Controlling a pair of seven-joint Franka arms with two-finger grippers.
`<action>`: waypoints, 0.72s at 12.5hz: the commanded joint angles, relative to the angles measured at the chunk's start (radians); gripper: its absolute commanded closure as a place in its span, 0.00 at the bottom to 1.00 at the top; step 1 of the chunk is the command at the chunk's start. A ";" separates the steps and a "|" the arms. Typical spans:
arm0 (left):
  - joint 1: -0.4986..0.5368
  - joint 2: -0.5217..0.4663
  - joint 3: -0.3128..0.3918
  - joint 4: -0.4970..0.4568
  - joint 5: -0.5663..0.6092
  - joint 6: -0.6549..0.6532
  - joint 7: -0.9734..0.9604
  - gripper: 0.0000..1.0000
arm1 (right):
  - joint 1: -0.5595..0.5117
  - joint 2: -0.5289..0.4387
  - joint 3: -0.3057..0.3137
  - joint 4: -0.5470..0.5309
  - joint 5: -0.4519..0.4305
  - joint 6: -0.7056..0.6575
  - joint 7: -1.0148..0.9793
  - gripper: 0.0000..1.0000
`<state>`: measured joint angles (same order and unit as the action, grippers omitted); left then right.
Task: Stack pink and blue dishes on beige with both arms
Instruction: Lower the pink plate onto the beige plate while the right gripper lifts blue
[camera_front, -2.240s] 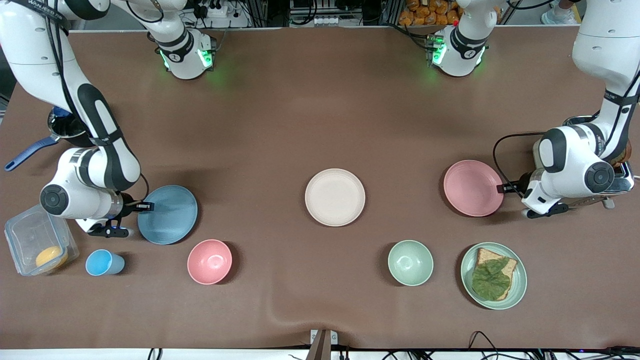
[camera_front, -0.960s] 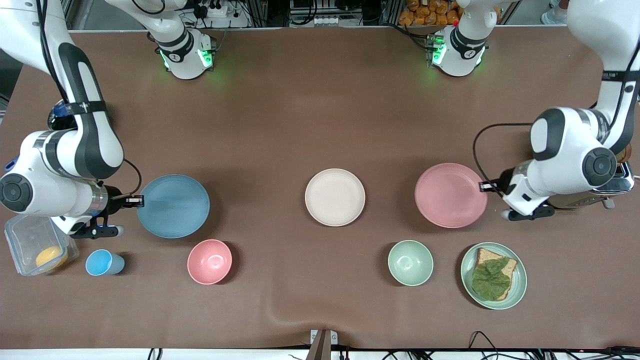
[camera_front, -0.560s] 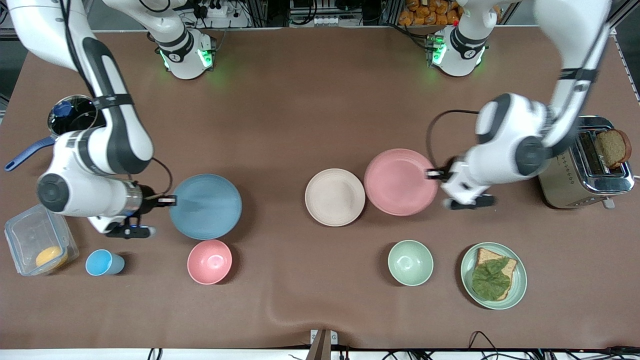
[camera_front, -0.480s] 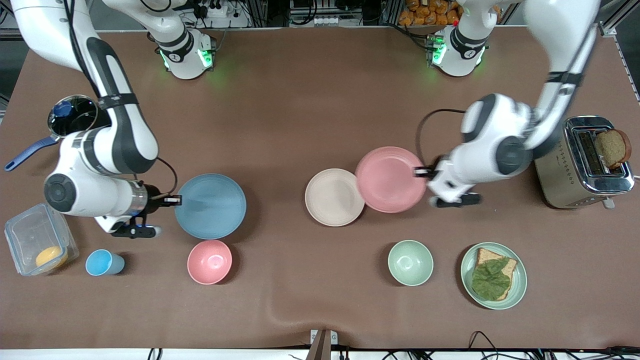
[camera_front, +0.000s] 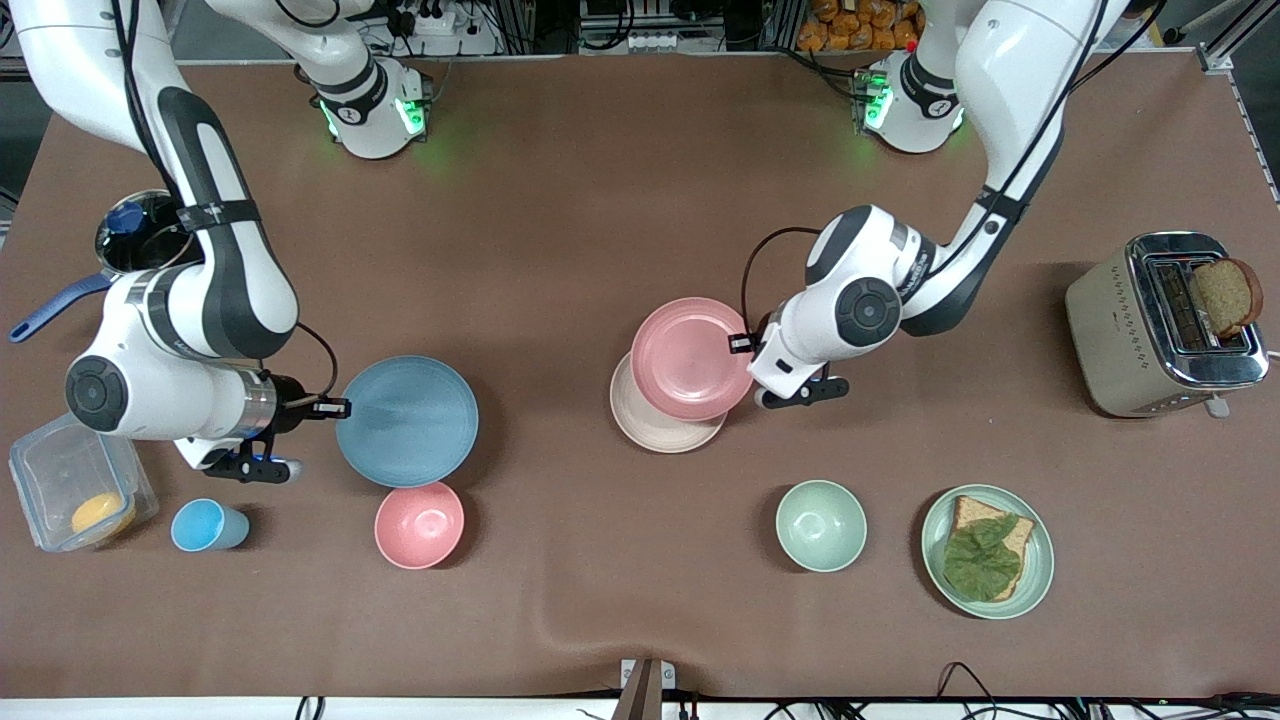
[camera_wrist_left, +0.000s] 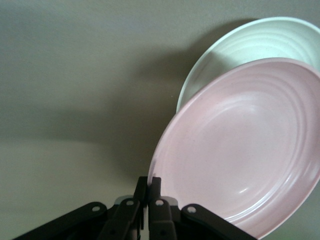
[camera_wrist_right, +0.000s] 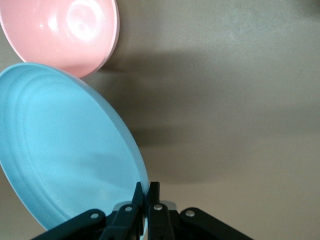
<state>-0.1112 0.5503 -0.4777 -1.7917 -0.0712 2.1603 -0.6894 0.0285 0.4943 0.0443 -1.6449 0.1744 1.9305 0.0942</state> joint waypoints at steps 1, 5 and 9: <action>-0.021 0.037 0.008 0.026 -0.004 0.030 -0.024 1.00 | -0.005 0.009 0.006 0.019 0.040 -0.005 -0.007 1.00; -0.042 0.082 0.014 0.070 -0.004 0.056 -0.045 1.00 | 0.002 0.010 0.006 0.017 0.050 -0.005 0.009 1.00; -0.094 0.118 0.059 0.087 0.030 0.067 -0.058 1.00 | 0.010 0.020 0.006 0.017 0.123 -0.008 0.013 1.00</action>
<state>-0.1733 0.6417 -0.4428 -1.7388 -0.0654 2.2198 -0.7143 0.0344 0.5021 0.0479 -1.6437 0.2532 1.9304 0.0960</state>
